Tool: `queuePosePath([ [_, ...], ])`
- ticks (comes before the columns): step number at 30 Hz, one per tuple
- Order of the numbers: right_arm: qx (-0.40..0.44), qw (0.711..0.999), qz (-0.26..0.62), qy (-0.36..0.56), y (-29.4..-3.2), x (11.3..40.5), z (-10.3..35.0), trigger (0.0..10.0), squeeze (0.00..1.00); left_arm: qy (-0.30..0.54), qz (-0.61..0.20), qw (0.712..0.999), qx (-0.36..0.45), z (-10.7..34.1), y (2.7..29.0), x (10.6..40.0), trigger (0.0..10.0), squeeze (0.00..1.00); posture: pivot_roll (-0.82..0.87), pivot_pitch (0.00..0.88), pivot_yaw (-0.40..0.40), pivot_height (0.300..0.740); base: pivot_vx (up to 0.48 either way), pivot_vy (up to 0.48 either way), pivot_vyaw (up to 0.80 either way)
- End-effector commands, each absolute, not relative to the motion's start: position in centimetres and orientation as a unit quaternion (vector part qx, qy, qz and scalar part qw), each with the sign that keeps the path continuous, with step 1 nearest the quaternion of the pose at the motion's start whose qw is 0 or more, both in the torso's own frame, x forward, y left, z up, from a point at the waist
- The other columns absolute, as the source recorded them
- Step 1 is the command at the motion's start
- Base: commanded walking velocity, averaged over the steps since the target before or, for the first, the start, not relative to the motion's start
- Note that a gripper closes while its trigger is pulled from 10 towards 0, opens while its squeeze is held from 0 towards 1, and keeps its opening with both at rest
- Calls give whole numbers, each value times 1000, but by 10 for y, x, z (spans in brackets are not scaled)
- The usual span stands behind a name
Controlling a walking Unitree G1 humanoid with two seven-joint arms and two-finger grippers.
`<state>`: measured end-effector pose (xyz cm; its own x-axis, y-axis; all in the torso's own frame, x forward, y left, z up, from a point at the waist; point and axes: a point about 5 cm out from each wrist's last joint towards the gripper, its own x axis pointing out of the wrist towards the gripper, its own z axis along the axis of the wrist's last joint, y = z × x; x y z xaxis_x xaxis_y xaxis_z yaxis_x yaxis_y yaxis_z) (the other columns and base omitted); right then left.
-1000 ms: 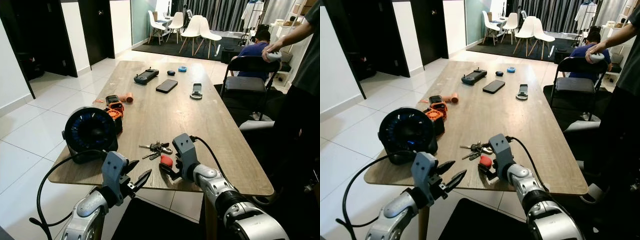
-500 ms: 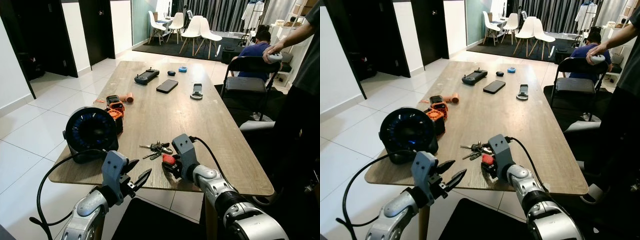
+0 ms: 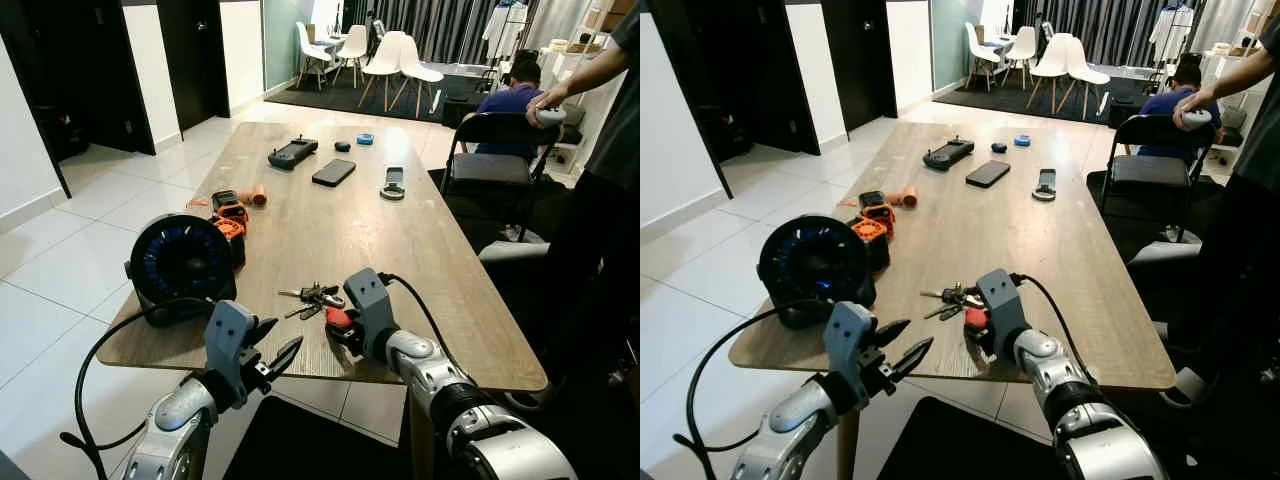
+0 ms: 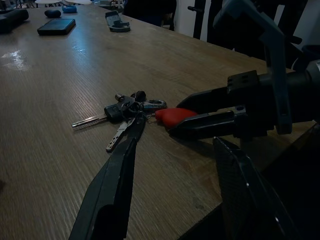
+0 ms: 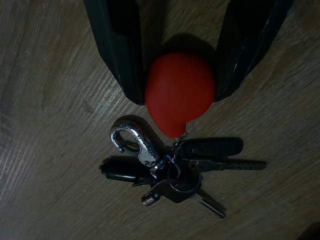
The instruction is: Hang keys on a hook
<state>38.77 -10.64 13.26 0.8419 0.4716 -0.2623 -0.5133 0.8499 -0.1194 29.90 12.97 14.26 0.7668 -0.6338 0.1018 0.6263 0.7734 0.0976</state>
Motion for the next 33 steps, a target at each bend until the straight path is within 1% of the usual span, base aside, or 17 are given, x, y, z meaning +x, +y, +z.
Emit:
queuePosePath([
  [1,-87,953,252,146,-111,382,116,0,0,-57,-337,939,30,139,127,299,10000,0,60,130,-10,740,0,0,0],
  [2,-92,953,251,146,-111,382,116,9529,0,-57,-337,939,30,139,127,299,10000,0,60,130,-10,740,0,0,0],
  [3,-92,953,251,146,-111,382,116,9529,0,-57,-337,939,30,139,127,299,10000,0,60,130,-10,740,0,0,0],
  [4,-93,953,250,146,-111,382,116,10000,0,-57,-337,939,31,139,127,299,10000,0,59,129,-9,740,0,0,0],
  [15,-76,957,247,129,-111,384,123,10000,0,-57,-336,940,35,138,129,300,10000,0,61,124,-10,740,0,0,0],
  [16,-45,961,250,107,-111,387,132,10000,0,-58,-332,941,35,140,132,300,10000,0,61,124,-10,740,0,0,0],
  [17,-45,961,250,107,-111,387,132,10000,0,-58,-332,941,35,140,132,300,10000,0,61,124,-10,740,0,0,0],
  [19,-18,963,253,89,-111,390,140,10000,0,-59,-329,942,37,140,135,301,10000,0,59,120,-8,740,0,0,0],
  [27,-21,966,248,74,-118,392,147,10000,0,-58,-331,941,36,139,134,303,10000,0,50,115,-3,740,0,0,0],
  [33,37,968,242,57,-121,394,156,10000,0,-60,-332,941,36,140,133,303,10000,0,52,109,-6,740,0,0,0],
])
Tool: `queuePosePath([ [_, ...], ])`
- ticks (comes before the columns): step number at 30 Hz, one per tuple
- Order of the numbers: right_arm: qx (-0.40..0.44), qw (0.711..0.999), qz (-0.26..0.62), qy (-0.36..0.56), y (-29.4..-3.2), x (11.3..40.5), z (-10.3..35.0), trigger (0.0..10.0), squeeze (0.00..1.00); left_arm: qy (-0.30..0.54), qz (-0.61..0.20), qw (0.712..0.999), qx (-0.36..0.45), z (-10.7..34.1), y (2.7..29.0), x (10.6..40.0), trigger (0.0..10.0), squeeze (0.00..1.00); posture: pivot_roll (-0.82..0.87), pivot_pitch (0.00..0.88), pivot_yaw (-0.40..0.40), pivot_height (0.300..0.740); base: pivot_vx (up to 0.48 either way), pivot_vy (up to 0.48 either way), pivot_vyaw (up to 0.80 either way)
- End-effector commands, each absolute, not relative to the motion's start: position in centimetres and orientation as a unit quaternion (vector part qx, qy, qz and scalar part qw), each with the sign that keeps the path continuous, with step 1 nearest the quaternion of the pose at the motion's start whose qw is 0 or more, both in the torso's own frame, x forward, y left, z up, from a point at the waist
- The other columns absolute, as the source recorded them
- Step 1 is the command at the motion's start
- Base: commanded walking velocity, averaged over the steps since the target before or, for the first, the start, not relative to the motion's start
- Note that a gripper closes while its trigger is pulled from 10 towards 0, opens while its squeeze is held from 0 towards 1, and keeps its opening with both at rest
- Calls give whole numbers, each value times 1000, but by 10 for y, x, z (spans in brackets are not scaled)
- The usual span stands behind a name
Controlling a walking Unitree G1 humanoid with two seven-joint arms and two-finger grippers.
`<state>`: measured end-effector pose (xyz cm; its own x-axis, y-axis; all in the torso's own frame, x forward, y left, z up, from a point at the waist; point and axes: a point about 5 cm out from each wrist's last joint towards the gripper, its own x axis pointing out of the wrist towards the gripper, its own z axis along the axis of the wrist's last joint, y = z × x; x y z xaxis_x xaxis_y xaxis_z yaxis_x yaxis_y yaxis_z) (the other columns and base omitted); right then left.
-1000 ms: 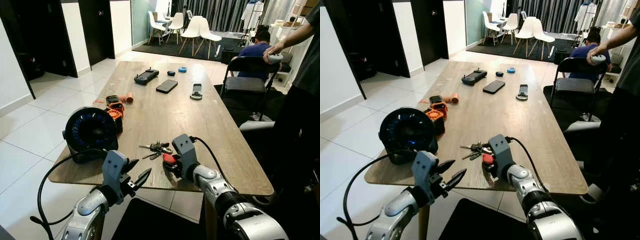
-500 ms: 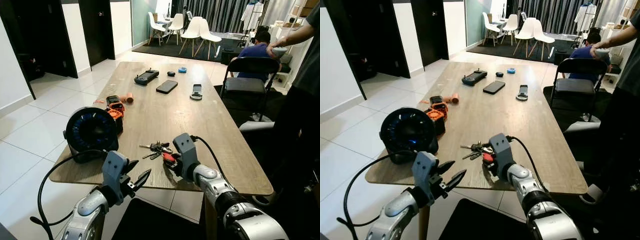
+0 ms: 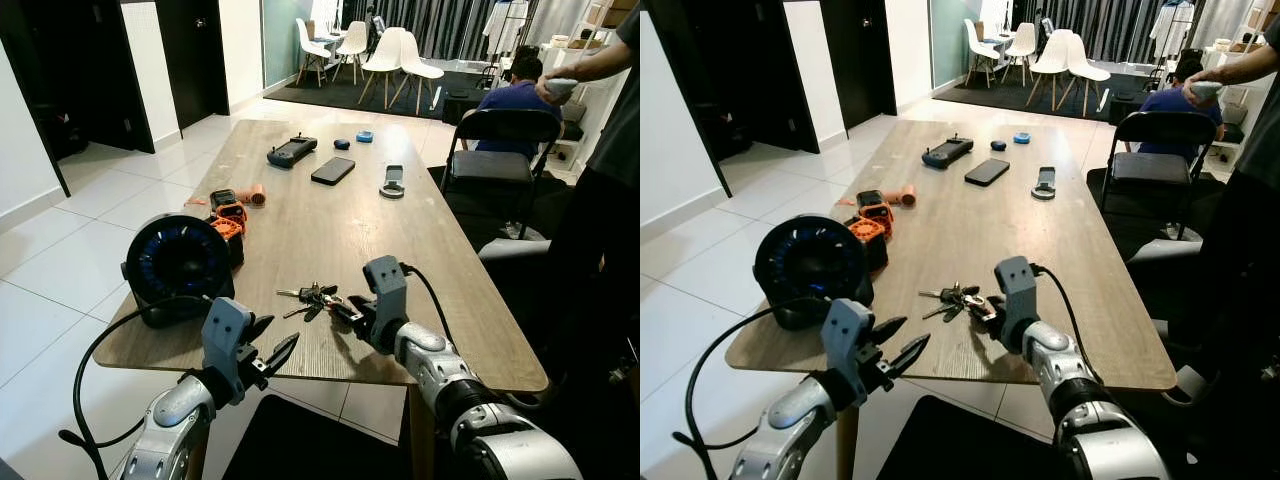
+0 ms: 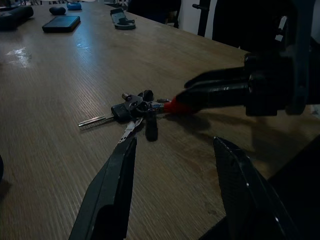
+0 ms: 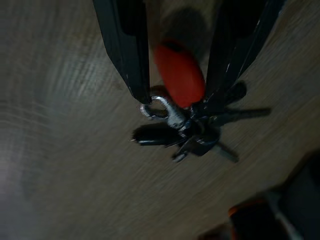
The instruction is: Hang keys on a hook
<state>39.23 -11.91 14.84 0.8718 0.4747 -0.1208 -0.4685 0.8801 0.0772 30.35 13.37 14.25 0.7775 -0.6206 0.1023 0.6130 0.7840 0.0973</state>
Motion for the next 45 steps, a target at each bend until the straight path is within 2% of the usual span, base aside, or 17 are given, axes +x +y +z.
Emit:
queuePosePath([
  [1,49,968,241,49,-122,395,159,10000,0,-60,-332,941,36,139,133,303,10000,0,52,106,-6,740,0,0,0],
  [15,97,960,261,-6,-124,398,181,10000,0,-63,-333,940,35,141,133,303,10000,0,52,103,-4,740,0,0,0],
  [22,45,973,226,28,-129,397,165,10000,0,-62,-332,941,36,140,133,303,10000,0,52,119,-3,740,0,0,0],
  [27,39,972,228,40,-126,396,161,10000,12,-62,-326,943,39,140,133,304,10000,0,53,134,-4,740,0,0,0],
  [28,37,972,229,44,-123,396,160,10000,733,-63,-320,944,43,140,133,305,10000,0,53,145,-7,740,0,0,0],
  [29,34,971,230,47,-121,397,160,10000,1000,-65,-314,946,48,141,133,306,10000,0,56,152,-11,740,0,0,0],
  [34,15,970,236,49,-115,398,162,10000,1000,-69,-298,950,59,142,134,308,10000,0,59,162,-17,740,0,0,0],
  [35,8,969,241,49,-112,398,162,10000,706,-70,-296,951,60,143,134,309,10000,0,61,168,-21,740,0,0,0],
  [37,3,969,244,49,-110,398,162,10000,706,-71,-294,951,61,144,134,310,10000,0,61,170,-21,740,0,0,0],
  [38,-1,967,248,50,-108,398,162,10000,0,-71,-293,951,61,144,134,310,10000,0,62,174,-23,740,0,0,0],
  [45,-17,953,288,89,-94,393,150,10000,0,-64,-295,951,60,141,134,308,10000,0,61,179,-24,740,0,0,0],
])
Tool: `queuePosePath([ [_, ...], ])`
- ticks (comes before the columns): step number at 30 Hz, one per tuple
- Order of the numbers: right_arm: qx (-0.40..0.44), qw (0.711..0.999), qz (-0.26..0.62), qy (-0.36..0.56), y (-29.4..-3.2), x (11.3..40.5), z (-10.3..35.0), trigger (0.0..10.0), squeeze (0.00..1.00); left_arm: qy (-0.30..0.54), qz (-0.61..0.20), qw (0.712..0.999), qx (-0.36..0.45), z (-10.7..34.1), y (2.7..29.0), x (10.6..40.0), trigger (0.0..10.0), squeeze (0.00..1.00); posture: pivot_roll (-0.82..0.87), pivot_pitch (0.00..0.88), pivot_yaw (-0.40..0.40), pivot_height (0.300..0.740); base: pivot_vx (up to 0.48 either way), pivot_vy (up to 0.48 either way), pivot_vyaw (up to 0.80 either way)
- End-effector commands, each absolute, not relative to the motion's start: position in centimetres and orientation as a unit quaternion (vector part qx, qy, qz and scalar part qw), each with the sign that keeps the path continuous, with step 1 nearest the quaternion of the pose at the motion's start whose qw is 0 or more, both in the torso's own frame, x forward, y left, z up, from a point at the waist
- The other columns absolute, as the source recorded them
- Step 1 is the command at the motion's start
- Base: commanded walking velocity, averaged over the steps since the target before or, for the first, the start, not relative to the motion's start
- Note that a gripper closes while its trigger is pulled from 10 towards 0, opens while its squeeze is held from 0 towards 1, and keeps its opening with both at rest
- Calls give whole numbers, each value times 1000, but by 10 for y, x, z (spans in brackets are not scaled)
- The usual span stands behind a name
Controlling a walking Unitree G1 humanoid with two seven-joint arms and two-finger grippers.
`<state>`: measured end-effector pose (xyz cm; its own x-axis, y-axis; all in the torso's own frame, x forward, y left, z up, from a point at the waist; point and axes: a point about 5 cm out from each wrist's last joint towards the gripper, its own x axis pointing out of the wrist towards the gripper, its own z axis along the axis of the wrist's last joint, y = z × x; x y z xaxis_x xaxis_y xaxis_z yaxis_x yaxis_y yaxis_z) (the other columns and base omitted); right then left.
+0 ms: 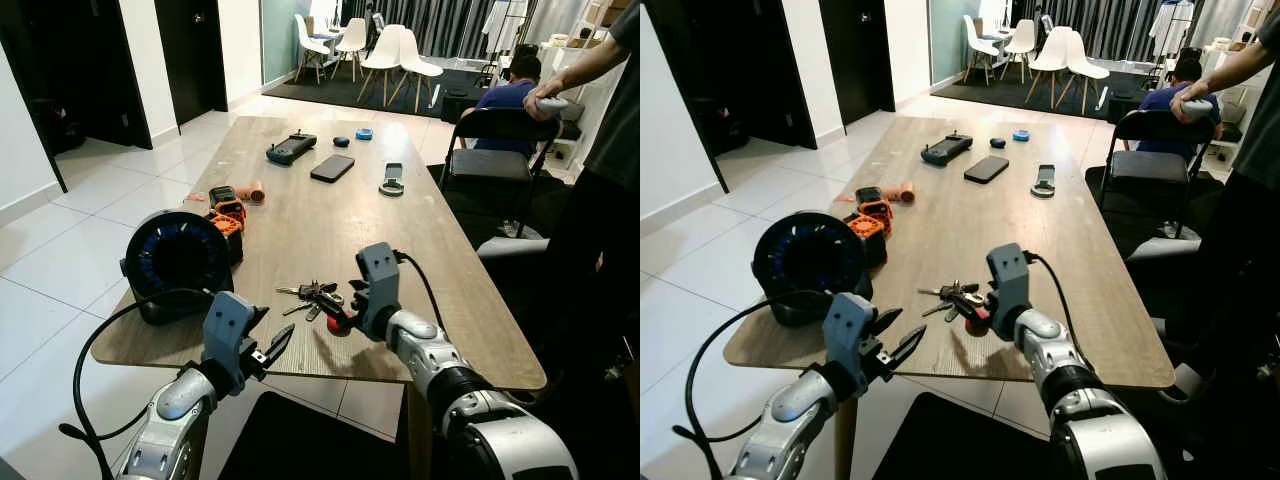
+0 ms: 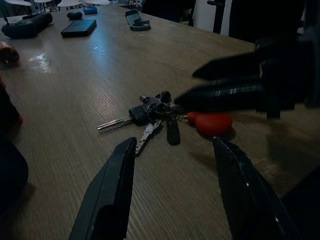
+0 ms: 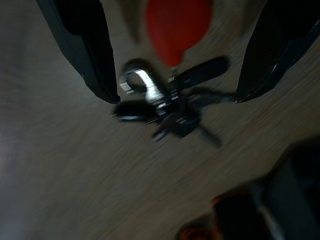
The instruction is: Hang keys on a hook
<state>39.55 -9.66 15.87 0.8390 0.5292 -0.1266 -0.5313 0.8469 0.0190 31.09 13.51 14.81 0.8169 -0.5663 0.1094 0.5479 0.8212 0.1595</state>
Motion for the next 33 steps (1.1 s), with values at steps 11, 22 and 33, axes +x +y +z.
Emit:
queuePosePath([
  [11,-43,935,324,136,-82,383,129,10000,0,-62,-296,951,59,139,133,305,10000,0,63,191,-27,740,0,0,0],
  [22,-14,945,290,149,-92,381,120,10000,0,-62,-304,949,54,139,129,304,10000,0,58,191,-19,740,0,0,0],
  [33,58,958,253,118,-101,386,129,10000,0,-62,-308,948,51,141,129,304,10000,0,60,185,-16,740,0,0,0],
])
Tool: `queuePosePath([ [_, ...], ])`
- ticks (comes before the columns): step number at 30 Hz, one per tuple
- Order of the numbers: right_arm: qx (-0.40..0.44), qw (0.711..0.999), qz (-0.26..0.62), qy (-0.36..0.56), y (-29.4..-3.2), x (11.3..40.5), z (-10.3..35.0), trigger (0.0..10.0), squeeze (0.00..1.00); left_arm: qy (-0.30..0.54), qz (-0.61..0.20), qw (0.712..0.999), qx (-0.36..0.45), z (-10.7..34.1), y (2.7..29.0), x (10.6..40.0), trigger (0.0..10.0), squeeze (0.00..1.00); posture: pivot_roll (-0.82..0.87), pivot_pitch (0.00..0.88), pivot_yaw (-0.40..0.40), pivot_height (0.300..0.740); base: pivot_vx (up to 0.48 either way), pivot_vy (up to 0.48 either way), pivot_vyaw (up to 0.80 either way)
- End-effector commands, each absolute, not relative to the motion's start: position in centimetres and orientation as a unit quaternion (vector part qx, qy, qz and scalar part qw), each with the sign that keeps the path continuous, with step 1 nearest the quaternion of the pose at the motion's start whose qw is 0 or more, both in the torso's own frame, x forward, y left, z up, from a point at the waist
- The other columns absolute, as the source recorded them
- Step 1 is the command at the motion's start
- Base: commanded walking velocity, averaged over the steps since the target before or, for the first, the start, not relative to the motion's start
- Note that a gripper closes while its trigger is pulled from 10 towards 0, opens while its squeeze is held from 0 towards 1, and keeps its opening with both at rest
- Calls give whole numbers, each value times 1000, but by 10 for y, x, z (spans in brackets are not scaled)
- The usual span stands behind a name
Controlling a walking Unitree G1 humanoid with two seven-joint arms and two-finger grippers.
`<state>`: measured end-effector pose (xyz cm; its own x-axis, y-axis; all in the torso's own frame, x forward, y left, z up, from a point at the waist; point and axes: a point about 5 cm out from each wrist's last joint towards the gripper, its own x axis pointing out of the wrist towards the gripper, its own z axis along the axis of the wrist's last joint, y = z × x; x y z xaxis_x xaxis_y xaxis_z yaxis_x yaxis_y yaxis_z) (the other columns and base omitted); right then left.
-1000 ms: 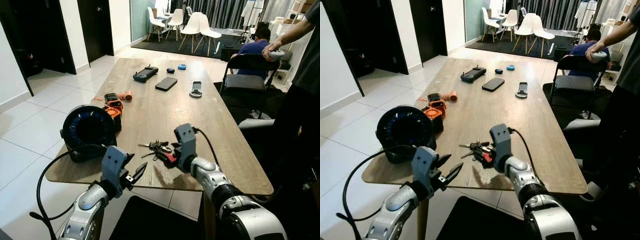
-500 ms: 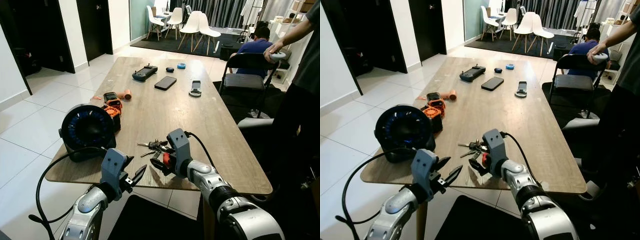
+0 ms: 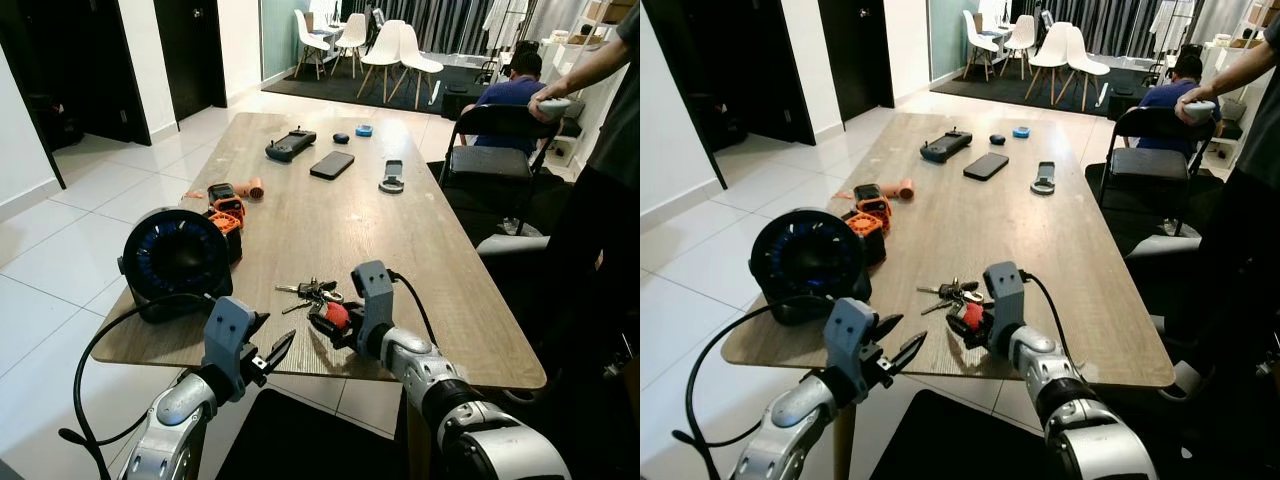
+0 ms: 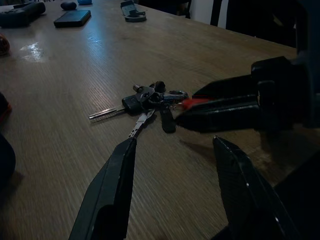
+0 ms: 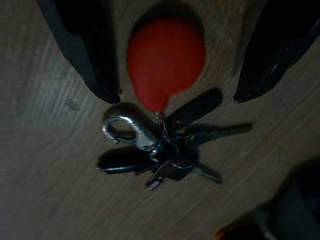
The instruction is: Hang keys on a hook
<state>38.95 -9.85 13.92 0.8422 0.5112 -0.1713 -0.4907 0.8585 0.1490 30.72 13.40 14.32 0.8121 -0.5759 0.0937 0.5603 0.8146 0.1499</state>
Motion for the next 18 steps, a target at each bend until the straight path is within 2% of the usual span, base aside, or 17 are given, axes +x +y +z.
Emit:
queuePosePath([
  [1,58,958,253,118,-101,386,129,10000,0,-62,-308,948,51,141,129,304,10000,0,60,185,-16,740,0,0,0],
  [13,23,944,280,172,-96,378,113,10000,0,-54,-313,947,52,138,127,304,10000,0,58,173,-17,740,0,0,0],
  [14,21,941,283,183,-96,377,111,9294,0,-53,-314,947,52,137,127,304,10000,0,57,173,-17,740,0,0,0],
  [15,19,939,285,191,-96,377,109,9294,0,-52,-314,946,52,137,127,303,10000,0,57,173,-17,740,0,0,0],
  [16,15,938,286,197,-96,376,108,7608,0,-52,-315,946,52,136,127,303,10000,0,57,171,-18,740,0,0,0],
  [18,15,938,286,197,-96,376,108,7608,0,-52,-315,946,52,136,127,303,10000,0,57,171,-18,740,0,0,0],
])
